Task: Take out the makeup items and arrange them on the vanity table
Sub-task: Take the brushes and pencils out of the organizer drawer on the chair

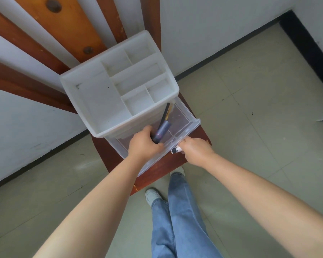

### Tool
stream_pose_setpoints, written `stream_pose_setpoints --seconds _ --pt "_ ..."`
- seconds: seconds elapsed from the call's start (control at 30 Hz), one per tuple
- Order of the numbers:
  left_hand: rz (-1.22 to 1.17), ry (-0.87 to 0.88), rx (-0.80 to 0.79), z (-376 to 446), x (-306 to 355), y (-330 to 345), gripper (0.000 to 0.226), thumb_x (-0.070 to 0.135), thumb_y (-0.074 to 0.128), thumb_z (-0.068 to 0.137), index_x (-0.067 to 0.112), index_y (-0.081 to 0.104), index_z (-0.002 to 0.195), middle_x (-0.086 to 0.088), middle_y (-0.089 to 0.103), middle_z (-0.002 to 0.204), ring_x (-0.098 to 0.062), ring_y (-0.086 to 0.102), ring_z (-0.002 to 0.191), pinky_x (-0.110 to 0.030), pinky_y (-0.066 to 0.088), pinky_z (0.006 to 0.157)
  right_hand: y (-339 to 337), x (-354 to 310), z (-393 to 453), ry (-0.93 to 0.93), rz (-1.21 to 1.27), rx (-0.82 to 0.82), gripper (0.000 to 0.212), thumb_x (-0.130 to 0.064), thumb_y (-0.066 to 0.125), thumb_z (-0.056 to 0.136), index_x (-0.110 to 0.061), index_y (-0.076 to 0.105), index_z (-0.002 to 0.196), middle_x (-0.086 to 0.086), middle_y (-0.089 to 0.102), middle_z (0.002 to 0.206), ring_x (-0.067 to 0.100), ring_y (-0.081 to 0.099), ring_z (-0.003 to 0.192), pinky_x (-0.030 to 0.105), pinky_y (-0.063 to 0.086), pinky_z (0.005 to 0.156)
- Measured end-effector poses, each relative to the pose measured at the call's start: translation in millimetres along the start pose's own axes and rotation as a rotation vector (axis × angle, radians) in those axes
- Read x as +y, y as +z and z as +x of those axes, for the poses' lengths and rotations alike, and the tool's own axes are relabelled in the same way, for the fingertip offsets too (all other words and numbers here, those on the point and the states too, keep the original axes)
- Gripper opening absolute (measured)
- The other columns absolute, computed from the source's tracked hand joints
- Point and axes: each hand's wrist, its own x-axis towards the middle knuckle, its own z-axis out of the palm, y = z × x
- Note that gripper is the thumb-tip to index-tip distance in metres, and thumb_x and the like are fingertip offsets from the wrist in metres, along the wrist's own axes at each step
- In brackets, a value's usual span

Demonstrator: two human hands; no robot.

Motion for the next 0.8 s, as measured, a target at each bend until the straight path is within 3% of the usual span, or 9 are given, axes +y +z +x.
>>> stream_pose_setpoints --seconds 0.13,0.27,0.37,0.5,0.63,0.8 --pt "0.157 0.061 0.154 21.6 21.6 6.2 0.019 0.027 0.056 0.084 0.016 0.042 0.087 0.0 0.052 0.075 -0.023 0.051 0.069 -0.026 0.035 0.051 2.5 3.8 1.4 -0.051 -0.038 0.016 0.049 0.001 0.051 0.081 -0.007 0.04 0.128 0.015 0.053 0.117 0.034 0.059 0.095 0.031 0.032 0.059" --pt "0.382 0.131 0.077 31.5 21.2 17.5 0.031 0.03 0.057 0.084 0.009 0.048 0.105 -0.01 0.061 0.097 -0.031 0.057 0.089 -0.035 0.045 0.066 2.2 8.8 3.2 -0.101 -0.077 0.028 0.05 0.002 0.049 0.081 -0.006 0.039 0.129 0.016 0.053 0.117 0.034 0.059 0.095 0.032 0.031 0.06" --pt "0.406 0.21 0.066 31.5 21.0 23.6 0.023 0.023 0.053 0.087 0.008 0.05 0.104 -0.013 0.062 0.099 -0.032 0.058 0.088 -0.037 0.048 0.069 3.5 11.4 4.9 -0.13 -0.085 0.013 0.049 0.003 0.049 0.082 -0.005 0.039 0.129 0.017 0.052 0.118 0.033 0.058 0.096 0.032 0.03 0.062" --pt "0.481 0.266 0.062 29.7 26.3 26.6 0.018 0.011 0.052 0.084 0.006 0.051 0.101 -0.014 0.062 0.096 -0.034 0.058 0.085 -0.034 0.037 0.059 2.7 14.2 4.6 -0.141 -0.069 0.021 0.047 0.003 0.05 0.081 -0.005 0.04 0.127 0.018 0.054 0.117 0.034 0.058 0.096 0.032 0.031 0.062" --pt "0.537 0.236 0.04 30.1 23.6 21.9 0.018 0.014 0.054 0.083 0.008 0.052 0.1 -0.012 0.063 0.094 -0.031 0.059 0.083 -0.033 0.043 0.061 3.7 13.1 4.8 -0.143 -0.065 0.025 0.046 0.004 0.049 0.081 -0.004 0.042 0.125 0.018 0.054 0.116 0.034 0.058 0.095 0.032 0.03 0.062" --pt "0.672 0.338 -0.007 28.6 26.2 21.1 0.025 0.012 0.047 0.088 0.008 0.045 0.112 -0.013 0.057 0.107 -0.034 0.058 0.091 -0.034 0.037 0.061 5.9 13.6 5.3 -0.14 -0.064 0.035 0.044 0.003 0.045 0.082 -0.005 0.043 0.125 0.017 0.054 0.115 0.032 0.058 0.094 0.032 0.03 0.061"
